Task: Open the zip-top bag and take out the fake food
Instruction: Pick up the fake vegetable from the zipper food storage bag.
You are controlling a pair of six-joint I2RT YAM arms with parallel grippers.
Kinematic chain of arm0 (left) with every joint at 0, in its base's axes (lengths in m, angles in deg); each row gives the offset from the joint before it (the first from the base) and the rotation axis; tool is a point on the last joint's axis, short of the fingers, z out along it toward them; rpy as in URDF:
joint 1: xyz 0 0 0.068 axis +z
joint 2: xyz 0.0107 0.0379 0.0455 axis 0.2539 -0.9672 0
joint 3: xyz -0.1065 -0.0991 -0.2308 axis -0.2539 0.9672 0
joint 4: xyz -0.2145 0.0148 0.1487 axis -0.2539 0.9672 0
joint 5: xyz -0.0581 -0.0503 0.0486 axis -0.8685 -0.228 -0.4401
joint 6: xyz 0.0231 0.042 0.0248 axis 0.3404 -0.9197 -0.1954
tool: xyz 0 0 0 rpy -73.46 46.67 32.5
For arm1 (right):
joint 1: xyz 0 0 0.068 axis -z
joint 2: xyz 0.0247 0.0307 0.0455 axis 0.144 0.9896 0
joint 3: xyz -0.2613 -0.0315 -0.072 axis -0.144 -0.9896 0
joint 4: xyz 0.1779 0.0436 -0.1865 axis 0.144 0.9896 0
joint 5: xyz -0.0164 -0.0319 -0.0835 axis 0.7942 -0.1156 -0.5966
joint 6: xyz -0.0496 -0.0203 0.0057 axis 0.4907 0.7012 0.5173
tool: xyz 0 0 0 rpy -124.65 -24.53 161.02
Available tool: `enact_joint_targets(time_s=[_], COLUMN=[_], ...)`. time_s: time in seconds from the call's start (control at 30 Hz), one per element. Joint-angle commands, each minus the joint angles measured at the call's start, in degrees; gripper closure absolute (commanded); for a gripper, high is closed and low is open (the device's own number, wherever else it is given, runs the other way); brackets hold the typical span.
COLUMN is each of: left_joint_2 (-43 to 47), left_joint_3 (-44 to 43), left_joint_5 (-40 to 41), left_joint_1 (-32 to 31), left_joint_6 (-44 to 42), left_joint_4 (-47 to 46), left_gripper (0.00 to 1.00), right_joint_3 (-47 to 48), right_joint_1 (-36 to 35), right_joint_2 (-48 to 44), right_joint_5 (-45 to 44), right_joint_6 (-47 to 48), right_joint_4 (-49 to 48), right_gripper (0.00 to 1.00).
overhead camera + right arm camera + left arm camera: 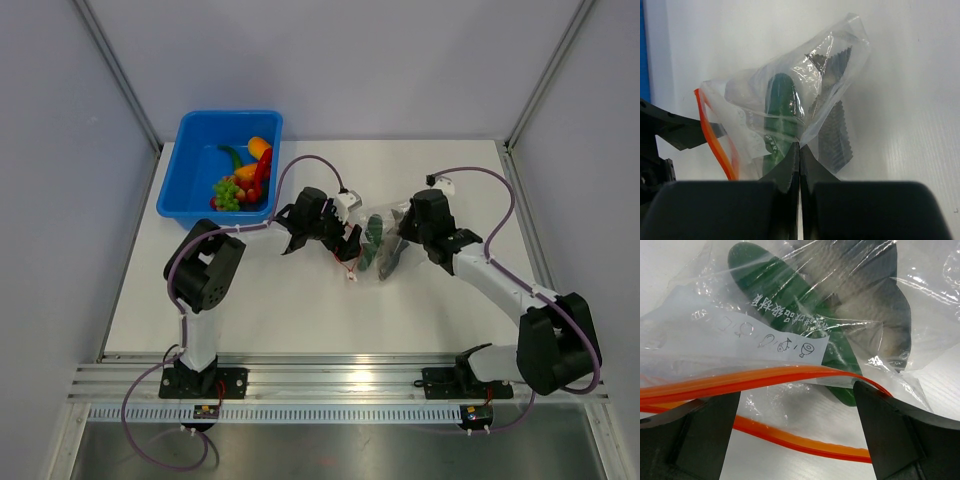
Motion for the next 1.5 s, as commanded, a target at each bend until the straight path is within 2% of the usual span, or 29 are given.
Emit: enact_joint_targets(time_s=[0.0, 0.2, 0.53, 0.63, 0.7, 0.87, 1.07, 1.2, 1.37, 1.47], left_joint_2=[1.64, 1.02, -1.44, -1.36, 0.57, 6.02, 5.15, 5.41, 5.32, 7.08], left_joint_3=[-0.28, -0.90, -4.13, -4.25, -1.53, 5.16, 3.68, 4.38, 3.24, 5.08], left_joint_5=[-2.77, -3.39, -5.42, -5.67, -7.87, -6.11, -11.20, -11.04, -2.80, 2.22], left_joint_1=[0.41, 0.68, 0.94, 2.86, 4.45, 7.09, 7.53, 7.45, 6.48, 4.46], left_joint_6=[0.66, 0.66, -0.40, 1.00, 4.69, 8.56, 16.72, 21.30, 32.80, 35.02], left_joint_4=[-4.01, -3.57, 0.81, 1.97, -3.97, -10.77, -12.27, -14.73, -10.79, -8.94], left_gripper=[0.01, 0.01, 0.01, 0.03, 0.04, 0.04, 0.01, 0.01, 0.01, 0.01], right_joint_3=[0.49, -0.39, 0.13, 0.14, 0.14, 0.49, 1.10, 1.02, 1.02, 1.10], right_joint_1=[-0.68, -0.68, -0.77, -0.68, -0.68, -0.68, -0.68, -0.68, -0.68, -0.68], right_joint_2=[-4.08, -6.55, -4.18, -3.91, -3.47, -2.42, -0.75, -0.75, -0.48, -0.13], right_joint_5=[-1.88, -3.54, -5.65, -6.71, -7.94, -10.31, -10.49, -10.58, -10.58, -10.75], right_joint_6=[-0.46, -0.55, -0.46, -0.37, -0.29, -0.02, 0.07, 0.07, 0.07, -0.11], right_joint_4=[-0.10, -0.01, 1.13, 1.22, 1.48, 1.74, 1.66, 1.48, 1.31, 1.22], right_gripper=[1.00, 1.00, 1.00, 1.00, 1.00, 1.00, 1.00, 1.00, 1.00, 1.00])
